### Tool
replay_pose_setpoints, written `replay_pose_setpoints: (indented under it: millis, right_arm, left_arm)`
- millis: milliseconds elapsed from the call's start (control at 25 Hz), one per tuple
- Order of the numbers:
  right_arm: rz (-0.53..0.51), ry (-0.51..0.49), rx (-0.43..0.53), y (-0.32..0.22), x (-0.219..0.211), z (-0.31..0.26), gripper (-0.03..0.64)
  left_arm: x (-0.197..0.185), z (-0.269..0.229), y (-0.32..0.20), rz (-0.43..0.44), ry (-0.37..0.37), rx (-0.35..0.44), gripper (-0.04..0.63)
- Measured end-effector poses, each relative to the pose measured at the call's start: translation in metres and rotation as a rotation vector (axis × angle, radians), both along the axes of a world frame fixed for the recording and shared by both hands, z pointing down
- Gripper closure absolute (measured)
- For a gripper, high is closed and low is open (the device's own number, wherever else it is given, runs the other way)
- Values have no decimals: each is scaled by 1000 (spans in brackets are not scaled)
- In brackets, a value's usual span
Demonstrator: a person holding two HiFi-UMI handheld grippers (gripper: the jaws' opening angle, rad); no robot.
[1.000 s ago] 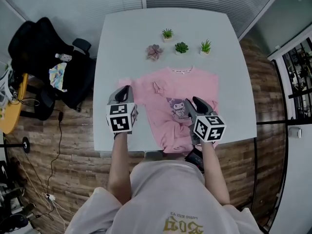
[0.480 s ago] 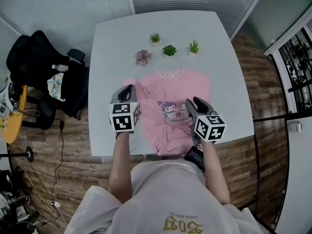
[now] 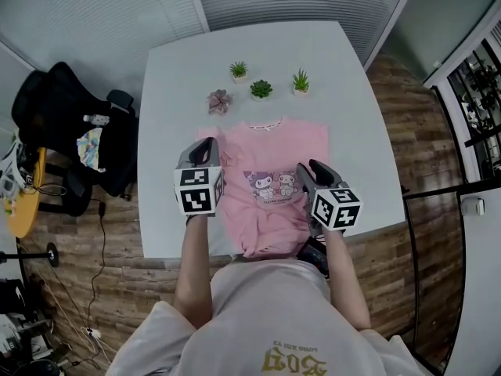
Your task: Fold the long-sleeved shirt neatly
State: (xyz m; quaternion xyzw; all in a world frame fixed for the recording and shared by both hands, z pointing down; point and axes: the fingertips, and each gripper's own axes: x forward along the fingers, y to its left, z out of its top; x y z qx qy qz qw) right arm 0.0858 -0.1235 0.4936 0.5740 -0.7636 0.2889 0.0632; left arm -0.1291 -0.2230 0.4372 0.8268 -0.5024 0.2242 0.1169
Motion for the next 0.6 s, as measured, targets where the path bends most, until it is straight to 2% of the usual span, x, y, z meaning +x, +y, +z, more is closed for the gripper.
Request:
replay_pose_setpoints:
  millis: [240, 600]
  right_arm:
    - [-10, -15, 3, -3, 16, -1, 462]
    - [-20, -42, -4, -7, 36, 5, 463]
  left_arm:
    - [19, -19, -5, -4, 9, 28, 581]
    - [62, -10, -7, 25, 15, 1, 582]
